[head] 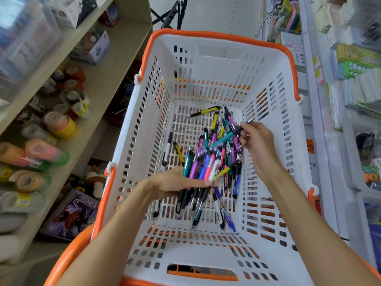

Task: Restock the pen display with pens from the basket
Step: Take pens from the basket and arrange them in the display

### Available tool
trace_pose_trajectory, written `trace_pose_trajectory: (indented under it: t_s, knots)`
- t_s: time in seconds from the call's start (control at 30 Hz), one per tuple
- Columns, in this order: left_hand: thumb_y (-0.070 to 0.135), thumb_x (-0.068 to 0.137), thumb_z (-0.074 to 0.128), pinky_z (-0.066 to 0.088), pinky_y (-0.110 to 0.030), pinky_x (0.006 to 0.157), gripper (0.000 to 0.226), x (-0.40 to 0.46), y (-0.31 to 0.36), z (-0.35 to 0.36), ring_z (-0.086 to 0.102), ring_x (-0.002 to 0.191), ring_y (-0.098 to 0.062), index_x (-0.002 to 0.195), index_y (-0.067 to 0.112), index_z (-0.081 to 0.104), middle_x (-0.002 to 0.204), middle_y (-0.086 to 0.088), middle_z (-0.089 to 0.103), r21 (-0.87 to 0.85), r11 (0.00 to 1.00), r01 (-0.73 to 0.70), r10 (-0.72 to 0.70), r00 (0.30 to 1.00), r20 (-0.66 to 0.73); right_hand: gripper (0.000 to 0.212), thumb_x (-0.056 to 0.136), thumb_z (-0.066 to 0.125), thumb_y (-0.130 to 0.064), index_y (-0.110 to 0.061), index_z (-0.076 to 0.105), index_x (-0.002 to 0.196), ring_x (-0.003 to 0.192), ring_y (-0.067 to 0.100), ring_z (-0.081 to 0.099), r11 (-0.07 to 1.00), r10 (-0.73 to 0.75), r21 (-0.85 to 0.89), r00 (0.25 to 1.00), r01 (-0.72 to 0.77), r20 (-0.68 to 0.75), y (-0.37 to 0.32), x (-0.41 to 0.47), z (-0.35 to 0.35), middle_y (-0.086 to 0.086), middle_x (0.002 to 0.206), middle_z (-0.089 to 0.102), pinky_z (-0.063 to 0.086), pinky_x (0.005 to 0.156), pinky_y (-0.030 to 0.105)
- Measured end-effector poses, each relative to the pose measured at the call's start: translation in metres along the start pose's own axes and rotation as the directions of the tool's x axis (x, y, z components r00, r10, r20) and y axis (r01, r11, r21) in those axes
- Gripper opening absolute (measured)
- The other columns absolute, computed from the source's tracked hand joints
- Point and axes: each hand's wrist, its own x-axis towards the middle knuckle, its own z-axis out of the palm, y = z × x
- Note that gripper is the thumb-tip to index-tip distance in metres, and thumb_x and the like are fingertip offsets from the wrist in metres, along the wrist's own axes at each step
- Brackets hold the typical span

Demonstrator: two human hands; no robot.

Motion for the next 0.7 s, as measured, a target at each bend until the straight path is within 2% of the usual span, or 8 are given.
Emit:
trace_pose_trajectory:
  t_s: [0.07, 0.17, 0.23, 0.33, 0.43, 0.57, 0.7]
  knots:
    - [0.033, 0.085, 0.061, 0.05, -0.02, 0.069, 0.03, 0.0, 0.001, -0.005, 0.065, 0.074, -0.005, 0.105, 0.011, 0.063, 0.086, 0.004, 0.074, -0.12, 0.991, -0.052, 0.045, 0.997, -0.065, 0.002, 0.093, 0.052, -0.008, -0.008, 0.054, 0.092, 0.056, 0.01, 0.051, 1.0, 0.013, 0.027, 1.0, -0.013, -0.013, 0.002, -0.006, 0.005, 0.002, 0.067, 0.058, 0.044, 0.058, 0.02]
    - [0.032, 0.092, 0.055, 0.049, -0.034, 0.084, 0.028, 0.003, 0.0, -0.009, 0.065, 0.097, -0.017, 0.112, 0.016, 0.067, 0.108, 0.0, 0.072, -0.293, 0.94, -0.177, 0.108, 0.965, -0.238, 0.004, 0.09, 0.057, -0.008, -0.009, 0.055, 0.093, 0.066, 0.014, 0.065, 0.999, 0.045, -0.021, 0.994, -0.043, 0.095, 0.008, -0.016, 0.014, 0.005, 0.08, 0.07, 0.054, 0.07, 0.024]
    - [0.03, 0.092, 0.056, 0.049, -0.034, 0.084, 0.025, 0.005, 0.0, -0.009, 0.065, 0.101, -0.017, 0.111, 0.017, 0.066, 0.107, -0.001, 0.073, -0.347, 0.9, -0.264, 0.13, 0.922, -0.364, 0.011, 0.09, 0.06, -0.01, -0.009, 0.056, 0.1, 0.074, 0.015, 0.07, 0.994, 0.059, -0.101, 0.982, -0.041, 0.177, 0.013, -0.021, 0.019, 0.003, 0.086, 0.074, 0.057, 0.074, 0.024]
    - [0.028, 0.092, 0.057, 0.052, -0.031, 0.08, 0.021, 0.006, 0.0, -0.011, 0.064, 0.097, -0.02, 0.105, 0.02, 0.071, 0.105, -0.003, 0.073, -0.368, 0.859, -0.356, 0.142, 0.856, -0.496, 0.016, 0.088, 0.064, -0.013, -0.017, 0.058, 0.103, 0.078, 0.009, 0.071, 0.962, 0.005, -0.263, 0.964, 0.068, 0.267, 0.02, -0.027, 0.024, -0.003, 0.087, 0.074, 0.057, 0.074, 0.02]
    - [0.028, 0.091, 0.059, 0.052, -0.03, 0.078, 0.025, 0.007, -0.001, -0.013, 0.063, 0.092, -0.018, 0.112, 0.016, 0.068, 0.105, -0.006, 0.072, -0.36, 0.854, -0.375, 0.128, 0.823, -0.553, 0.014, 0.086, 0.069, -0.017, -0.019, 0.062, 0.098, 0.075, 0.004, 0.071, 0.925, -0.028, -0.352, 0.951, 0.141, 0.307, 0.027, -0.029, 0.026, -0.007, 0.084, 0.074, 0.054, 0.072, 0.015]
    - [0.03, 0.087, 0.066, 0.052, -0.041, 0.093, 0.026, 0.01, -0.002, -0.012, 0.066, 0.102, -0.021, 0.11, 0.02, 0.061, 0.109, -0.006, 0.07, -0.347, 0.867, -0.359, 0.108, 0.813, -0.572, 0.018, 0.082, 0.073, -0.02, -0.018, 0.063, 0.097, 0.075, -0.002, 0.068, 0.891, -0.044, -0.412, 0.939, 0.191, 0.341, 0.032, -0.033, 0.028, -0.009, 0.084, 0.073, 0.047, 0.065, 0.003]
    - [0.032, 0.082, 0.069, 0.052, -0.042, 0.093, 0.042, 0.01, -0.003, -0.012, 0.067, 0.103, -0.023, 0.12, 0.016, 0.061, 0.111, -0.007, 0.07, -0.367, 0.852, -0.374, 0.105, 0.808, -0.58, 0.026, 0.077, 0.078, -0.021, -0.017, 0.064, 0.098, 0.076, 0.0, 0.069, 0.87, -0.061, -0.439, 0.932, 0.225, 0.357, 0.033, -0.036, 0.029, -0.009, 0.088, 0.073, 0.051, 0.07, 0.009]
